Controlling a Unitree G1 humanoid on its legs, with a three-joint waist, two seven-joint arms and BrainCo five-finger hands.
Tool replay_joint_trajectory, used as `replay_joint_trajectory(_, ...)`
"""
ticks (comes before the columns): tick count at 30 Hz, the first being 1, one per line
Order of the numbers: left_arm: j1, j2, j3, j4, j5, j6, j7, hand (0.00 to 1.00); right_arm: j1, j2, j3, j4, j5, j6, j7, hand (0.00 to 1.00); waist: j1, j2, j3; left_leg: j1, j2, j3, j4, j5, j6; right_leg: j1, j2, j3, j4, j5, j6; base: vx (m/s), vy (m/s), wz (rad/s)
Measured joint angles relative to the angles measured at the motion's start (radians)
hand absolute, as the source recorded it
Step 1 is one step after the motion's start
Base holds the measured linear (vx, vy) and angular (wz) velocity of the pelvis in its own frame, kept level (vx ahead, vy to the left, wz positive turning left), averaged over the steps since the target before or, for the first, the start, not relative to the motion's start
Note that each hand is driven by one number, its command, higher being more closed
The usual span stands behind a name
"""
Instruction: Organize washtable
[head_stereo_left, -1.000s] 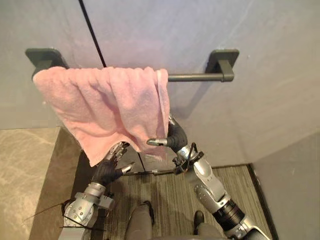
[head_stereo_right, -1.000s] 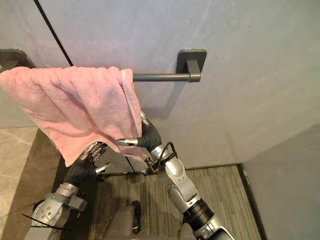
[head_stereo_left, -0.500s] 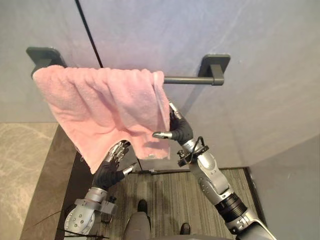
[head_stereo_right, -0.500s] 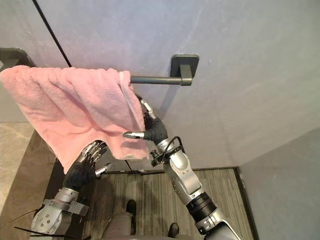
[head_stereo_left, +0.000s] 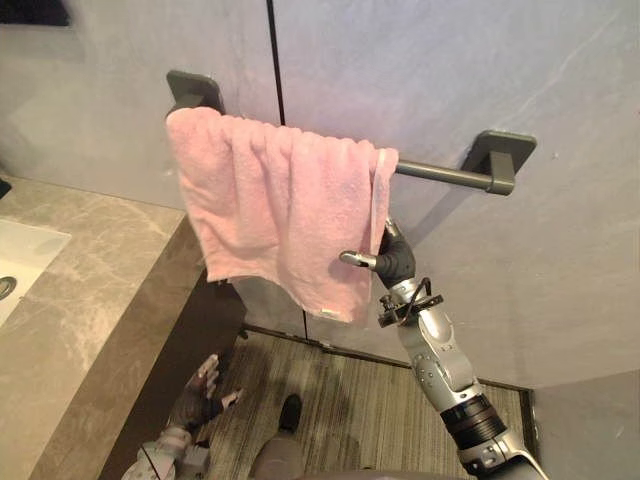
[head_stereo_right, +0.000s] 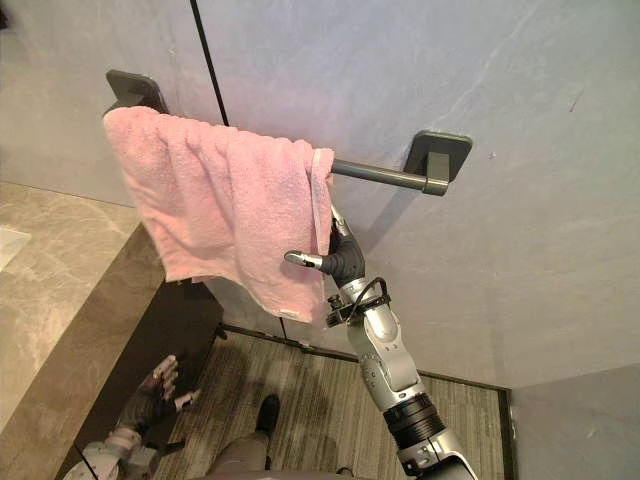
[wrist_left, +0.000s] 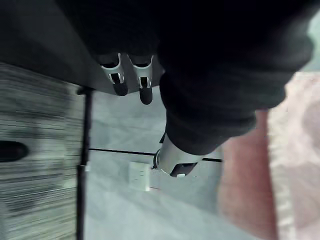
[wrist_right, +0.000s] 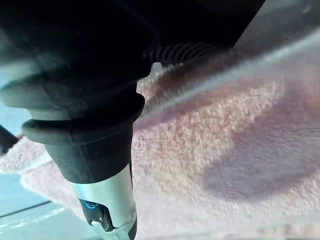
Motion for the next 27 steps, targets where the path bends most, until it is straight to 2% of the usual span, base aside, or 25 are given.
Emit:
replay_joint_trajectory(2, 0.000, 0.018, -0.012, 0.140, 0.039, 0.000, -0.013, 0.00, 0.009, -0.010, 0.002, 0.000, 0.000, 0.000, -0.001, 0.00, 0.002, 0.019, -0.015, -0.001, 0.003, 0.002, 0.000, 0.000, 0.000, -0.002, 0.002, 0.001, -0.001, 0.000, 0.000, -0.06, -0.022, -0.01)
replay_joint_trajectory(5, 0.004, 0.049, -0.018, 0.207, 0.092, 0.001, -0.033, 0.00, 0.019, -0.019, 0.003, 0.000, 0.003, -0.001, -0.001, 0.00, 0.004, 0.019, -0.019, -0.003, 0.009, 0.003, 0.000, 0.002, -0.002, -0.004, 0.008, 0.003, -0.001, 0.000, 0.000, -0.01, -0.005, -0.01)
replay_joint_trajectory(8, -0.001, 0.054, -0.013, 0.197, 0.104, -0.001, -0.033, 0.00, 0.019, -0.019, 0.004, 0.000, 0.008, -0.001, 0.000, 0.00, 0.005, 0.018, -0.021, -0.004, 0.009, 0.002, 0.000, 0.004, -0.006, -0.003, 0.008, 0.000, -0.003, 0.000, 0.000, 0.00, -0.006, 0.02)
replay_joint_trajectory(11, 0.000, 0.046, 0.036, 0.048, 0.039, -0.001, -0.027, 0.00, 0.028, -0.030, -0.002, 0.000, 0.008, -0.007, -0.002, 0.00, 0.004, 0.018, -0.021, -0.006, 0.002, -0.014, 0.001, 0.005, -0.008, 0.007, 0.005, -0.024, -0.010, 0.000, 0.000, 0.01, -0.010, 0.17)
replay_joint_trajectory(13, -0.025, 0.020, 0.103, -0.137, -0.140, -0.037, 0.015, 0.00, 0.056, -0.038, -0.011, -0.028, 0.007, -0.012, -0.007, 0.00, 0.007, 0.019, -0.023, -0.006, -0.009, -0.038, 0.001, 0.006, -0.009, 0.021, 0.000, -0.050, -0.015, -0.002, 0.003, 0.02, -0.004, 0.33)
replay_joint_trajectory(15, -0.069, -0.013, 0.158, -0.241, -0.255, -0.069, 0.053, 0.00, 0.075, -0.036, -0.020, -0.044, 0.004, -0.020, -0.011, 0.00, 0.006, 0.022, -0.026, -0.005, -0.020, -0.056, 0.001, 0.008, -0.008, 0.032, -0.005, -0.063, -0.018, -0.004, 0.006, 0.02, 0.005, 0.27)
replay_joint_trajectory(16, -0.103, -0.037, 0.185, -0.300, -0.310, -0.087, 0.081, 0.00, 0.081, -0.035, -0.023, -0.048, -0.003, -0.024, -0.020, 0.00, 0.007, 0.026, -0.031, -0.005, -0.024, -0.060, 0.002, 0.011, -0.004, 0.035, -0.008, -0.071, -0.018, -0.004, 0.006, 0.01, 0.011, 0.22)
replay_joint_trajectory(18, -0.142, -0.067, 0.210, -0.394, -0.347, -0.114, 0.130, 0.00, 0.092, -0.034, -0.027, -0.062, -0.012, -0.025, -0.030, 0.00, 0.006, 0.028, -0.032, -0.003, -0.030, -0.068, 0.004, 0.015, -0.004, 0.040, -0.012, -0.076, -0.018, -0.005, 0.008, 0.00, 0.010, 0.13)
replay_joint_trajectory(23, -0.226, -0.125, 0.240, -0.541, -0.303, -0.179, 0.258, 0.00, 0.103, -0.016, -0.027, -0.066, -0.049, -0.027, -0.031, 0.00, -0.001, 0.039, -0.038, 0.004, -0.036, -0.082, 0.000, 0.018, -0.002, 0.048, -0.016, -0.079, -0.014, -0.011, 0.011, -0.03, 0.002, 0.05)
replay_joint_trajectory(27, -0.260, -0.134, 0.246, -0.554, -0.211, -0.187, 0.362, 0.00, 0.103, -0.015, -0.027, -0.066, -0.049, -0.025, -0.031, 0.00, -0.006, 0.045, -0.042, 0.006, -0.036, -0.081, 0.000, 0.020, -0.002, 0.047, -0.017, -0.079, -0.008, -0.012, 0.012, -0.05, 0.004, 0.01)
